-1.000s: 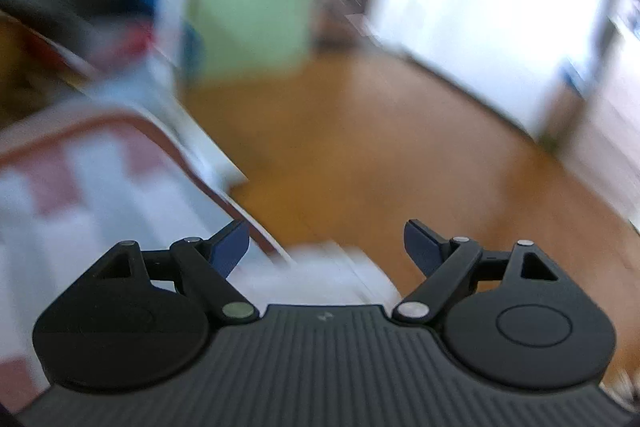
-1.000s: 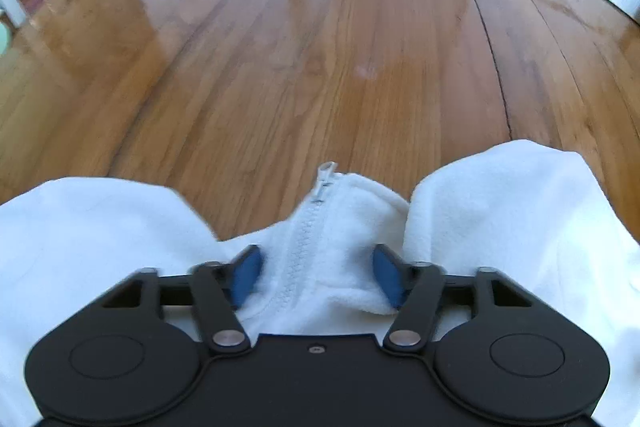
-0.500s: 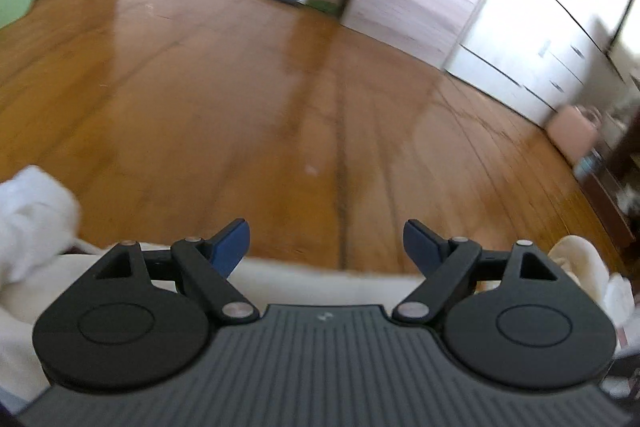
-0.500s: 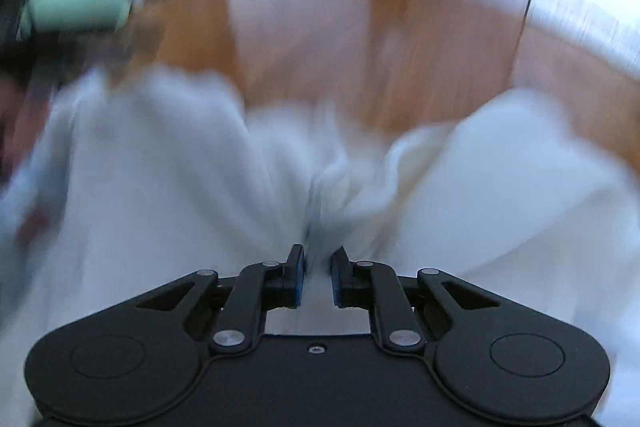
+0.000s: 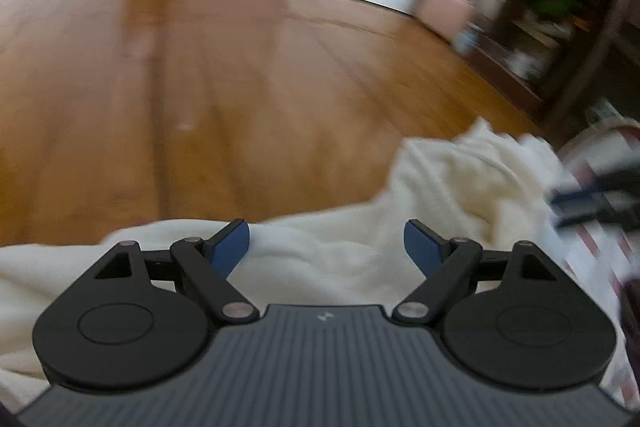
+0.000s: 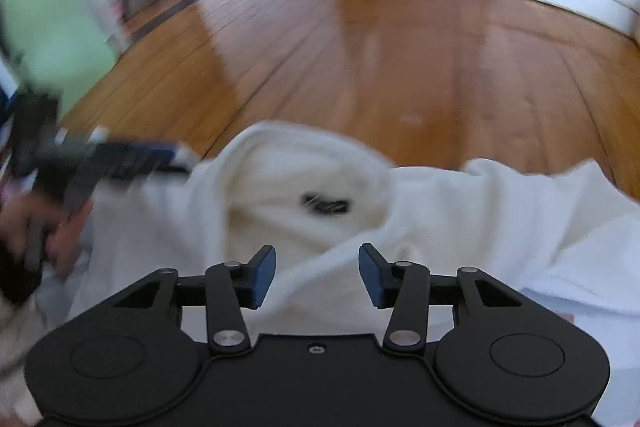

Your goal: Fold clothes

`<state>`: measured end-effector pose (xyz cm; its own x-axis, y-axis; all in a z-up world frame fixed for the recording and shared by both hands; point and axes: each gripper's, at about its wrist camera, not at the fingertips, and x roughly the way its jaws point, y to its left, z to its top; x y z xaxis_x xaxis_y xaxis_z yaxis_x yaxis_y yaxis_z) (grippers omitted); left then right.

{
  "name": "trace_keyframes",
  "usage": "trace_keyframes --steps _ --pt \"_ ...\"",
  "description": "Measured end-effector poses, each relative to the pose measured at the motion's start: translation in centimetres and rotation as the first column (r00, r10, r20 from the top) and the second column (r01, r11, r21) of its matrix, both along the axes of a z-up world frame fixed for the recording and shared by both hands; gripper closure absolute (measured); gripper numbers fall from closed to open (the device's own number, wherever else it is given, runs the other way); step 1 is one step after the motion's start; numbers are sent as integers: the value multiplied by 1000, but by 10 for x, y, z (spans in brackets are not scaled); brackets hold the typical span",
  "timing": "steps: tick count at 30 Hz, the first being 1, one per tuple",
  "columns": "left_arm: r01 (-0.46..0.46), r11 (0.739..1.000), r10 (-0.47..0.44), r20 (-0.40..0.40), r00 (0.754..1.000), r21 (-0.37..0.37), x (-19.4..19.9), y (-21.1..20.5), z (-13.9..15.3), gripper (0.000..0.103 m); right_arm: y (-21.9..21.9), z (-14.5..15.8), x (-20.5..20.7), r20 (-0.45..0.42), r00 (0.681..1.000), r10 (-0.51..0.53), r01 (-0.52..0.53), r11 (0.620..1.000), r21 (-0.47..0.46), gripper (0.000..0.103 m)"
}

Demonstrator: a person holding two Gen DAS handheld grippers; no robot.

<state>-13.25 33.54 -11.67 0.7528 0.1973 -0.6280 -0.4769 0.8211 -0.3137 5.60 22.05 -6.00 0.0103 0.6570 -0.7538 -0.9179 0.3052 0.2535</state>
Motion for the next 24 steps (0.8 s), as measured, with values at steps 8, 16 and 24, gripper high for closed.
trace_keyframes --steps 8,16,24 --pt "137 988 -128 -108 986 79 28 -18 -15 13 25 -61 19 -62 981 -186 174 972 -159 66" --pt "180 898 -63 -288 956 401 75 21 30 92 116 38 57 195 978 -68 73 997 -18 98" --pt "-254 925 313 -187 931 281 84 151 28 84 135 48 136 163 894 -417 375 897 235 25"
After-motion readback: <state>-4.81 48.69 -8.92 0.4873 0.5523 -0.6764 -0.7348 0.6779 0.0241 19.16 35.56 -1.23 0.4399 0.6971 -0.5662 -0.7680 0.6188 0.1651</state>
